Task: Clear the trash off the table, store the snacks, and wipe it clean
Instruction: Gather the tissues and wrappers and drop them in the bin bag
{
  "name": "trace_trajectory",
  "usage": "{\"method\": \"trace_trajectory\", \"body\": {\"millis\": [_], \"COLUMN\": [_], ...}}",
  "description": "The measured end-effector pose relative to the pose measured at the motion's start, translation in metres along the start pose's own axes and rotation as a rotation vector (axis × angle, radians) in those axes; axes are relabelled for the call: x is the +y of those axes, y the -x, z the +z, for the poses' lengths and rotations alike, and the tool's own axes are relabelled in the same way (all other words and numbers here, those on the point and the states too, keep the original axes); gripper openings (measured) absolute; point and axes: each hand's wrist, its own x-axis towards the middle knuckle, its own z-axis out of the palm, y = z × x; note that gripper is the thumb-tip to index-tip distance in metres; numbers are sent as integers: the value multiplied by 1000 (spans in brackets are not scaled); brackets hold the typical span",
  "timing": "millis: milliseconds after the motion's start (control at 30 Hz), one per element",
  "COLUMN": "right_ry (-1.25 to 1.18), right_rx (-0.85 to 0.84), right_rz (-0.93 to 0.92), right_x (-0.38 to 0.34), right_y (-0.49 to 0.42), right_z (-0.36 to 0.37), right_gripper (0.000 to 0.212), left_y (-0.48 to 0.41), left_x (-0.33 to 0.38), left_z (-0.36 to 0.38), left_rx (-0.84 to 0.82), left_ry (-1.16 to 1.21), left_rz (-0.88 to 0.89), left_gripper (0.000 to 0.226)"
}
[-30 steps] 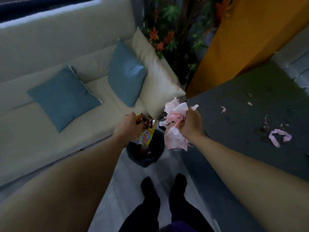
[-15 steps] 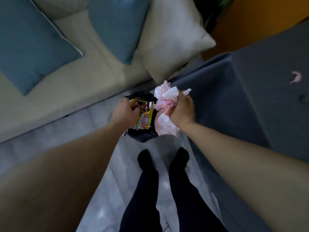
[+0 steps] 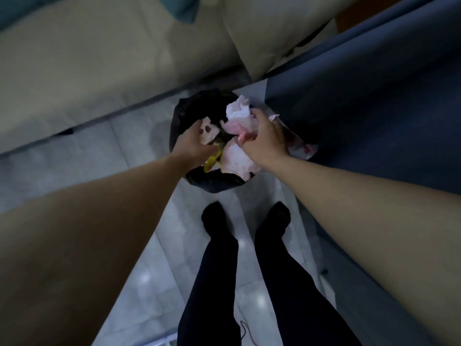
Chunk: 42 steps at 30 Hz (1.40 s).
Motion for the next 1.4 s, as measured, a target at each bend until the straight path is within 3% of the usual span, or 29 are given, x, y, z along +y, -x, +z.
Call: {"method": "trace_trajectory", "body": {"millis": [133, 433, 733, 1000, 1400], "right_ry": [5, 43, 253, 438, 374], "right_rx": [-122, -108, -43, 43, 256], "right_rz": [-14, -61, -208, -297, -227], "right_x": [1, -28, -76, -127, -148], "right_y": [1, 27, 83, 144, 246], "right_z": [8, -21, -94, -181, -309], "right_gripper": [81, 73, 69, 75, 73], "left_y": [4, 26, 97, 184, 294], "left_x": [-2, 15, 81, 157, 277], "left_z": [-2, -43, -90, -137, -156], "left_rx": [44, 28, 101, 199, 276], "left_ry": [-137, -399, -668, -678, -808], "left_rz": [19, 104, 242, 326, 558], "left_gripper": [52, 64, 66, 64, 63]}}
